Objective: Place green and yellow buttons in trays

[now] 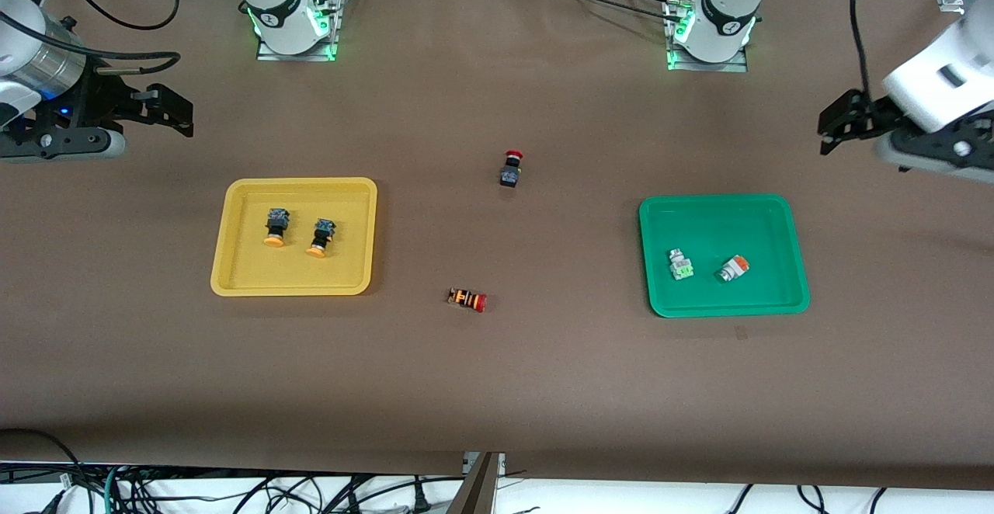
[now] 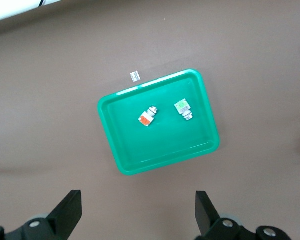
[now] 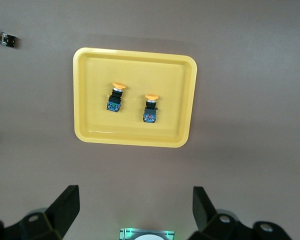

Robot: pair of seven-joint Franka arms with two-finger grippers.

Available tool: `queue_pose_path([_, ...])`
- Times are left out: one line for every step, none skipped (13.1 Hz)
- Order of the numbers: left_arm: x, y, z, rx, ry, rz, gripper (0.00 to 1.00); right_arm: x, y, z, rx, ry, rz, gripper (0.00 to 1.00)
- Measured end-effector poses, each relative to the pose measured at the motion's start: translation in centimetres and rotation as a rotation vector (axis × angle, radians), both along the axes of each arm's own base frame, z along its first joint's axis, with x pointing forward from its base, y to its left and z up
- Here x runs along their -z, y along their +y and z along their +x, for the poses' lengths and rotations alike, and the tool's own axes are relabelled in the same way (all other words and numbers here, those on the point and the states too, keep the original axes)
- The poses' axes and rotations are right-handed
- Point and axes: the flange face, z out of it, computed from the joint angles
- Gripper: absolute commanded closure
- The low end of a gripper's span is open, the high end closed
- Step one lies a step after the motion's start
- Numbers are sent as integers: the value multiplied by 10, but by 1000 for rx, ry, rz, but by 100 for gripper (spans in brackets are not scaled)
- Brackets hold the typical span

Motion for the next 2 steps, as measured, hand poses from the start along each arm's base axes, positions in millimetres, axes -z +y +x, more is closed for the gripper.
queue_pose_path([-3, 16, -5, -39, -2, -21, 0, 1, 0, 0, 0, 1, 0, 0])
queue_pose_path([-2, 29, -10, -69, -9, -31, 0, 1, 0, 1, -1, 1, 0, 0])
